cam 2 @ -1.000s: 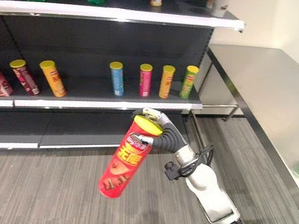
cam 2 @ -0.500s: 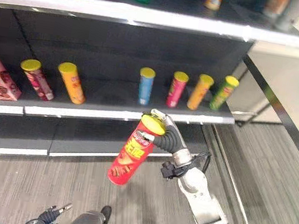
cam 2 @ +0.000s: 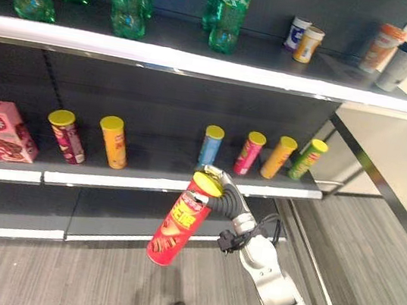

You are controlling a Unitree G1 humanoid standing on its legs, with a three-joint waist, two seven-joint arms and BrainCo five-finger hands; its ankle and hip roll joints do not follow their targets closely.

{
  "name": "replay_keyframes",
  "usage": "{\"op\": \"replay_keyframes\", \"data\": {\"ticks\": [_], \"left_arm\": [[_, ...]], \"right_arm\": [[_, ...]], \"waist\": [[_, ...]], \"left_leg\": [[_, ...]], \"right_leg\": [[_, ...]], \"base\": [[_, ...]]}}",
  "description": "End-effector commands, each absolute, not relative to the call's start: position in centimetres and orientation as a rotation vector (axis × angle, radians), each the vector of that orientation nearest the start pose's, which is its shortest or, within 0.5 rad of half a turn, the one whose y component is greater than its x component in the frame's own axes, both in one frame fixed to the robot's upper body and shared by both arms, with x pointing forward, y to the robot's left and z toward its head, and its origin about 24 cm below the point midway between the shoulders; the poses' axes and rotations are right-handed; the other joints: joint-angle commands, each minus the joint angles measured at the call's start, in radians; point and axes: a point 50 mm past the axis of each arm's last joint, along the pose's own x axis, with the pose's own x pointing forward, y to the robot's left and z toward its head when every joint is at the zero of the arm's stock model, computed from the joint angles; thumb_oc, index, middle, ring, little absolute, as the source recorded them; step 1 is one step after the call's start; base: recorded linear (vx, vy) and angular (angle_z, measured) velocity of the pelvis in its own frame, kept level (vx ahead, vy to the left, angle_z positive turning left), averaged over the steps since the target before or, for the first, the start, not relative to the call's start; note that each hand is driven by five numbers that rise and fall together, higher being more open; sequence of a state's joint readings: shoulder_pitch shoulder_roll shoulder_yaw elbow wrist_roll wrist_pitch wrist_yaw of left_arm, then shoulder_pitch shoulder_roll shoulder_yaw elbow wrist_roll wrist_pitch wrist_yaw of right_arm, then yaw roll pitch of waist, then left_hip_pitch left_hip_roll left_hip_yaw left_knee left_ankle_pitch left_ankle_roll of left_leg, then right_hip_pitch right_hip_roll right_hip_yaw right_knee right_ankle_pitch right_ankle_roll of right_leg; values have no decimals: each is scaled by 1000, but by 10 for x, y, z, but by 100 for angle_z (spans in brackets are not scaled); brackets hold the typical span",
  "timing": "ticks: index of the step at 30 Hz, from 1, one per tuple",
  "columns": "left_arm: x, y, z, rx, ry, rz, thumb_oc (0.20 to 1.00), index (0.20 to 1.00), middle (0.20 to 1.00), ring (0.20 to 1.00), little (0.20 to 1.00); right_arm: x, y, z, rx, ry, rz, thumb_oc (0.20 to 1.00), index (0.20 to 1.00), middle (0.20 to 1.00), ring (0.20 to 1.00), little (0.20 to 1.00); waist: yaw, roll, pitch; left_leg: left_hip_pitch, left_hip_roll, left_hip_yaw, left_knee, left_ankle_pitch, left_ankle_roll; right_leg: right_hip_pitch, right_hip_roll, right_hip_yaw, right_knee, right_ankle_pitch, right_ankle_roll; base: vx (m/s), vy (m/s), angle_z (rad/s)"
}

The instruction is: Put the goods on the table back onto the shelves and tidy them up.

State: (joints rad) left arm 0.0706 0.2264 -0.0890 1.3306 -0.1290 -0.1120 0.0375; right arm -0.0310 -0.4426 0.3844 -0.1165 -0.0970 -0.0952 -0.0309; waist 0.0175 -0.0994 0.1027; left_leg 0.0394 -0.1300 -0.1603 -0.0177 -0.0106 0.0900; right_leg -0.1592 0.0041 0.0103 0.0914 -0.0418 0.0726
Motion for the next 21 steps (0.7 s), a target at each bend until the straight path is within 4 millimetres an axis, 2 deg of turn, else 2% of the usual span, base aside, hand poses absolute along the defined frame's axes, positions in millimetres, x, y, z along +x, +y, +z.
{"op": "replay_keyframes", "data": {"ticks": [1,3,4,5,7,8,10,12,14,15,16,17,18,20,21], "left_arm": [[42,235,-169,212,1286,165,1000,1000,1000,1000,1000],[43,239,-167,151,1264,278,1000,1000,1000,1000,1000],[43,239,-167,151,1264,279,1000,1000,1000,1000,1000],[48,238,-167,129,1242,308,1000,1000,1000,1000,1000],[49,238,-167,129,1242,308,1000,1000,1000,1000,1000],[55,236,-166,124,1215,323,1000,1000,1000,1000,1000],[61,234,-165,119,1192,329,1000,1000,1000,1000,1000],[61,233,-165,83,1183,362,1000,1000,1000,1000,1000],[60,235,-164,37,1166,434,1000,1000,1000,1000,1000],[60,235,-165,37,1166,435,1000,1000,1000,1000,1000],[61,235,-164,21,1156,451,1000,1000,1000,1000,1000],[62,236,-164,-1,1145,495,1000,1000,1000,1000,1000],[60,235,-164,-7,1151,500,1000,1000,1000,1000,1000],[60,231,-165,-32,1154,522,1000,1000,1000,1000,1000],[60,231,-165,-33,1153,522,1000,1000,1000,1000,1000]], "right_arm": [[250,-127,94,-475,-324,350,200,200,200,200,200],[251,-122,96,-456,-348,322,200,200,200,200,200],[251,-122,96,-456,-348,322,200,200,200,200,200],[252,-120,99,-496,-372,311,200,200,200,200,200],[252,-120,99,-496,-373,311,200,200,200,200,200],[253,-117,107,-536,-431,301,200,200,200,200,200],[254,-114,111,-560,-460,294,200,200,200,200,200],[255,-114,111,-581,-473,273,200,200,200,200,200],[259,-115,109,-625,-486,226,200,200,200,200,200],[259,-115,109,-626,-487,226,200,200,200,200,200],[261,-114,105,-645,-478,214,200,200,200,200,200],[267,-109,99,-660,-456,205,200,200,200,200,200],[267,-106,99,-669,-473,201,200,200,200,200,200],[270,-103,89,-729,-464,207,200,200,200,200,200],[271,-103,89,-730,-465,207,200,200,200,200,200]], "waist": [[23,-7,-12],[32,-4,-23],[32,-3,-22],[33,2,-10],[32,4,-10],[41,4,18],[50,8,27],[59,2,29],[67,-1,25],[68,-4,27],[71,0,24],[81,19,19],[89,29,19],[104,51,27],[104,52,28]], "left_leg": [[39,53,-32,55,-91,-64],[34,64,-21,135,-145,-70],[32,64,-21,144,-150,-70],[-10,64,-2,266,-146,-89],[-18,64,-3,280,-152,-89],[-109,59,17,441,-107,-104],[-184,76,43,549,-81,-100],[-225,101,69,522,-78,-90],[-221,115,75,418,-112,-86],[-213,113,78,408,-109,-85],[-206,120,67,345,-99,-93],[-218,129,20,217,-23,-118],[-238,133,-11,168,20,-129],[-271,136,-57,39,78,-148],[-268,136,-57,33,81,-148]], "right_leg": [[92,1,-30,-90,120,10],[117,6,-28,-104,111,11],[118,7,-29,-105,111,11],[141,4,-30,-107,103,2],[139,6,-32,-107,103,2],[164,-3,-26,-110,95,-12],[182,-2,-21,-122,85,-22],[200,-14,-15,-133,73,-24],[204,-29,-12,-135,64,-19],[206,-32,-10,-134,62,-19],[208,-34,-11,-134,57,-17],[219,-29,-1,-137,40,-17],[232,-24,9,-139,27,-19],[266,-15,32,-131,-14,-24],[266,-15,32,-129,-15,-24]], "base": [[196,-21,72],[300,-28,14],[258,0,-12],[100,17,-13],[62,24,-4],[55,43,6],[101,49,1],[138,66,-9],[129,99,-7],[111,98,-8],[144,176,-1],[188,251,-1],[194,267,-7],[169,218,-21],[133,198,-33]]}}
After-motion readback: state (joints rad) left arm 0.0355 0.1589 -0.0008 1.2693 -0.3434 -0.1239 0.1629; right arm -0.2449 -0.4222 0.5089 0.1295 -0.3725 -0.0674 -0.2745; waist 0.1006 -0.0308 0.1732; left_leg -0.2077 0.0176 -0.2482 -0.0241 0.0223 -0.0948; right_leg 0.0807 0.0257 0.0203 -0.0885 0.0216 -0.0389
